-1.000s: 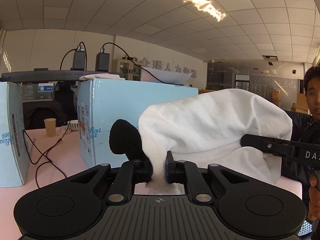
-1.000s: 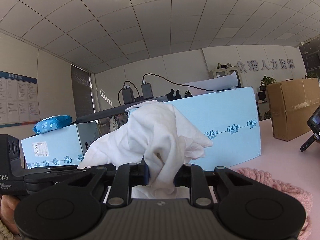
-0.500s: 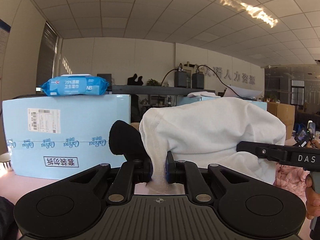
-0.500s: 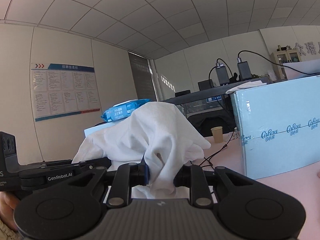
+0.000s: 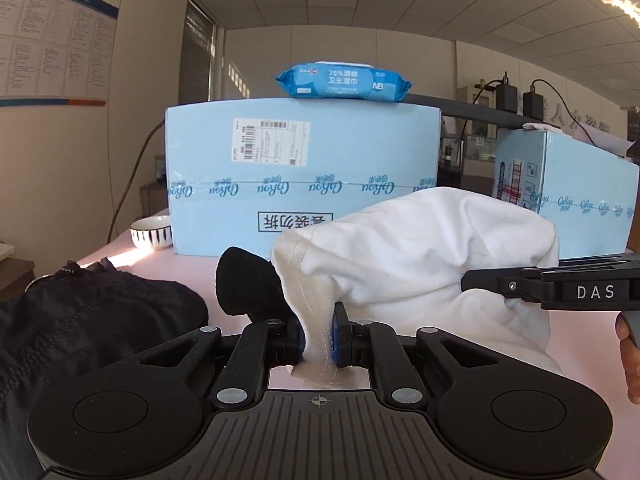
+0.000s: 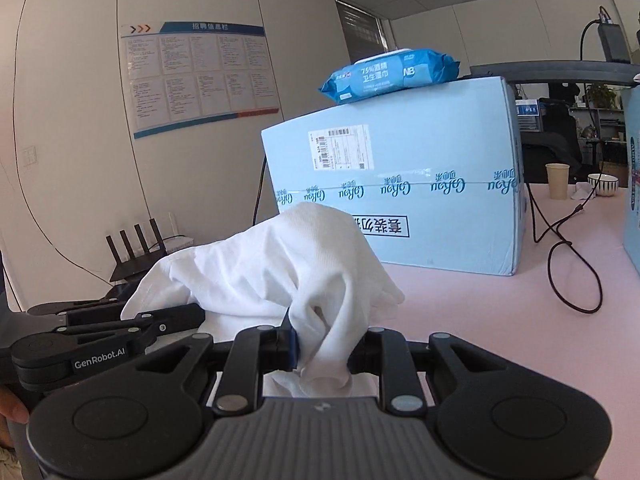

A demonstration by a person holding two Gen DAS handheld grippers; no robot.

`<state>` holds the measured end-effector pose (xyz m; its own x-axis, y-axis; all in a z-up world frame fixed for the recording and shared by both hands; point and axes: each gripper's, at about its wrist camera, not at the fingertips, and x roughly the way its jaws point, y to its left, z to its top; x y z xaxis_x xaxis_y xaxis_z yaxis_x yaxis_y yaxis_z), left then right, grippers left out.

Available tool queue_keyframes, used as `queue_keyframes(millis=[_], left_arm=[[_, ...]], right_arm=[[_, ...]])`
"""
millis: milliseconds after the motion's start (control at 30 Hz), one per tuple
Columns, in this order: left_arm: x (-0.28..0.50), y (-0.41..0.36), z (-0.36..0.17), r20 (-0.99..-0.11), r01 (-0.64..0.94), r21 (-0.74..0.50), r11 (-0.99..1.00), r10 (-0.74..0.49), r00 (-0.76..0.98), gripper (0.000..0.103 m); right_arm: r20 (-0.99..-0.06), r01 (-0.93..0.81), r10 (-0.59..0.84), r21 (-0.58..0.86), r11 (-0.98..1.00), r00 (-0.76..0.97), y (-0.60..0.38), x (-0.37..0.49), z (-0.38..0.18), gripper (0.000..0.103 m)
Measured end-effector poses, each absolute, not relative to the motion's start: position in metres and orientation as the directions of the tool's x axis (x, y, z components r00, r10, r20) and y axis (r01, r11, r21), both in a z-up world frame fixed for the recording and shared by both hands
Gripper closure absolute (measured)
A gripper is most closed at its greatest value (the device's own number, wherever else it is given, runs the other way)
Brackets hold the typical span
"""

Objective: Fold clothes

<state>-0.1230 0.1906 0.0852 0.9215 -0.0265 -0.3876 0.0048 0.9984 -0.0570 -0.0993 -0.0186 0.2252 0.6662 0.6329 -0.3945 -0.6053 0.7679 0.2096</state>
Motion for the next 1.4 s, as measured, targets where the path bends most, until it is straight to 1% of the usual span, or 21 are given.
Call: queue_keyframes(millis=[100, 233, 367, 433, 467, 500, 533, 567, 600, 633, 667, 767, 833, 967, 1000, 1033, 1133, 1200, 1300, 1333, 1400], left_arm=[[-0.121, 0.204, 0.069, -0.432, -0.005, -0.083, 0.997, -0.031, 0.901, 0.092], [-0.125, 0.202, 0.056, -0.423, 0.018, -0.05, 0.999, -0.038, 0.906, 0.091], [-0.112, 0.207, 0.047, -0.455, 0.011, -0.118, 0.993, -0.064, 0.888, 0.091], [-0.109, 0.211, 0.043, -0.465, 0.001, -0.149, 0.989, -0.071, 0.883, 0.089], [-0.108, 0.212, 0.042, -0.464, 0.0, -0.157, 0.988, -0.074, 0.883, 0.088], [-0.108, 0.213, 0.042, -0.46, 0.006, -0.161, 0.987, -0.081, 0.884, 0.087], [-0.108, 0.214, 0.042, -0.459, 0.012, -0.172, 0.985, -0.091, 0.884, 0.078], [-0.108, 0.216, 0.042, -0.459, 0.017, -0.185, 0.983, -0.102, 0.883, 0.069], [-0.108, 0.219, 0.043, -0.459, 0.02, -0.21, 0.978, -0.116, 0.881, 0.037], [-0.109, 0.222, 0.044, -0.452, 0.019, -0.239, 0.971, -0.129, 0.882, 0.009], [-0.109, 0.225, 0.045, -0.444, 0.019, -0.268, 0.963, -0.141, 0.885, 0.007], [-0.122, 0.237, 0.056, -0.356, -0.032, -0.343, 0.939, -0.098, 0.929, 0.006], [-0.134, 0.245, 0.071, -0.281, -0.058, -0.374, 0.925, -0.054, 0.958, 0.003], [-0.159, 0.262, 0.099, -0.156, -0.012, -0.423, 0.906, -0.06, 0.986, 0.0], [-0.165, 0.266, 0.105, -0.134, 0.003, -0.431, 0.903, -0.067, 0.989, 0.0], [-0.17, 0.27, 0.11, -0.113, 0.022, -0.436, 0.899, -0.079, 0.99, 0.0], [-0.18, 0.28, 0.119, -0.098, 0.057, -0.449, 0.892, -0.112, 0.989, 0.0], [-0.183, 0.284, 0.121, -0.118, 0.038, -0.461, 0.886, -0.103, 0.988, 0.0], [-0.187, 0.287, 0.119, -0.157, 0.004, -0.456, 0.89, -0.084, 0.984, 0.0], [-0.189, 0.287, 0.117, -0.169, -0.003, -0.443, 0.896, -0.081, 0.982, 0.0], [-0.192, 0.285, 0.114, -0.188, -0.015, -0.412, 0.911, -0.069, 0.98, 0.0]], right_arm=[[-0.442, -0.597, 0.611, 0.191, 0.779, 0.657, 0.005, -0.087, 0.209, 0.081], [-0.482, -0.574, 0.588, 0.195, 0.795, 0.65, 0.009, -0.077, 0.189, 0.08], [-0.51, -0.565, 0.556, 0.156, 0.81, 0.656, 0.017, -0.073, 0.184, 0.08], [-0.51, -0.563, 0.552, 0.152, 0.812, 0.659, 0.021, -0.068, 0.185, 0.076], [-0.51, -0.562, 0.551, 0.15, 0.813, 0.66, 0.022, -0.066, 0.185, 0.071], [-0.511, -0.562, 0.552, 0.153, 0.813, 0.659, 0.022, -0.063, 0.186, 0.07], [-0.513, -0.557, 0.549, 0.157, 0.816, 0.66, 0.022, -0.06, 0.185, 0.062], [-0.514, -0.547, 0.542, 0.16, 0.822, 0.665, 0.021, -0.058, 0.185, 0.049], [-0.507, -0.535, 0.537, 0.166, 0.828, 0.674, 0.018, -0.056, 0.186, 0.042], [-0.499, -0.524, 0.533, 0.172, 0.834, 0.684, 0.016, -0.055, 0.186, 0.027], [-0.474, -0.514, 0.534, 0.186, 0.838, 0.7, 0.01, -0.056, 0.187, 0.016], [-0.39, -0.492, 0.528, 0.197, 0.848, 0.755, -0.005, -0.063, 0.198, 0.003], [-0.336, -0.471, 0.497, 0.162, 0.867, 0.8, -0.012, -0.068, 0.206, 0.001], [-0.242, -0.443, 0.442, 0.053, 0.895, 0.864, -0.024, -0.083, 0.228, 0.0], [-0.227, -0.441, 0.44, 0.049, 0.896, 0.869, -0.026, -0.085, 0.231, 0.0], [-0.183, -0.455, 0.46, 0.066, 0.888, 0.869, -0.035, -0.091, 0.24, 0.0], [-0.063, -0.481, 0.492, 0.136, 0.866, 0.868, -0.058, -0.106, 0.262, 0.0], [-0.018, -0.52, 0.53, 0.17, 0.837, 0.848, -0.069, -0.113, 0.275, 0.0], [-0.04, -0.643, 0.656, 0.165, 0.748, 0.753, -0.07, -0.116, 0.286, 0.0], [-0.063, -0.702, 0.718, 0.164, 0.693, 0.693, -0.067, -0.117, 0.287, 0.0], [-0.146, -0.813, 0.83, 0.168, 0.558, 0.539, -0.053, -0.117, 0.279, 0.0]])
